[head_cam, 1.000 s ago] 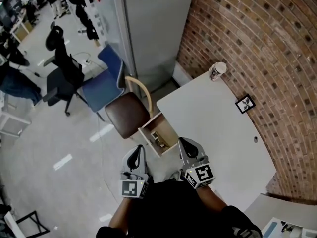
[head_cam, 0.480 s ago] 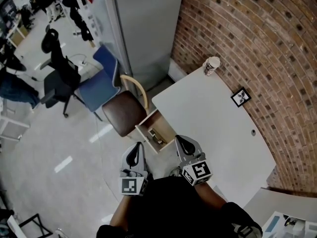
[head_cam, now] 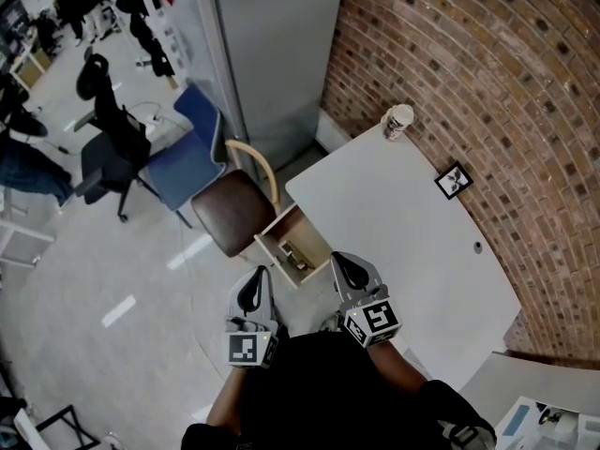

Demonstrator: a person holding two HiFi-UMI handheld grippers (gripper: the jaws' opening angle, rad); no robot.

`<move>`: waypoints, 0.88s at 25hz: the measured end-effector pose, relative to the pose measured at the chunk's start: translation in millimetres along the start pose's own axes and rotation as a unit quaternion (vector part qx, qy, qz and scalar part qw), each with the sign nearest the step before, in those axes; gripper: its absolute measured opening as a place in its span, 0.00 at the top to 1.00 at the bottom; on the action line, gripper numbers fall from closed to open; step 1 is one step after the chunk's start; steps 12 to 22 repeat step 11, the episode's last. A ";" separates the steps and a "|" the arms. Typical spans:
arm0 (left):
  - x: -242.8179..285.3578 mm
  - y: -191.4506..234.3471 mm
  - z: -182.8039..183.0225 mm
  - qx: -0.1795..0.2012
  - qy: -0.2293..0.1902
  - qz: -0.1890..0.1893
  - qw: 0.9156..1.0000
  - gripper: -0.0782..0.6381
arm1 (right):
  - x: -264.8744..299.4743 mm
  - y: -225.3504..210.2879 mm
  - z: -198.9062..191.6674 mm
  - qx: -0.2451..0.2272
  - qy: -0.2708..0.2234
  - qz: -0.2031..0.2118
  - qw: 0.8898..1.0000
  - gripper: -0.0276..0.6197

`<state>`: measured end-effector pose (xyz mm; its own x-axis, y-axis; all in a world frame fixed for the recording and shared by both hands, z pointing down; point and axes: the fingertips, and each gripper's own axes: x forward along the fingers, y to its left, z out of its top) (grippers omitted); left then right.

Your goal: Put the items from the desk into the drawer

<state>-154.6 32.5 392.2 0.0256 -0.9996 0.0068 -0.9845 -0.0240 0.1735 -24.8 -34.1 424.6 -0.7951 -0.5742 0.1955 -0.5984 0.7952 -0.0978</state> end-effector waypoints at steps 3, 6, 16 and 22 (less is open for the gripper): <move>-1.2 1.8 -2.9 0.001 0.004 0.004 1.000 0.86 | 0.0 0.9 -0.1 -0.001 0.000 0.001 1.000 0.95; -1.5 2.2 -0.8 0.003 0.002 -0.001 1.000 0.86 | 1.3 2.6 -0.5 -0.001 0.001 0.000 1.000 0.95; -2.0 6.7 -4.5 -0.003 0.002 0.003 1.000 0.86 | 4.5 3.5 -1.6 -0.001 0.000 -0.001 1.000 0.95; -2.0 6.7 -4.5 -0.003 0.002 0.003 1.000 0.86 | 4.5 3.5 -1.6 -0.001 0.000 -0.001 1.000 0.95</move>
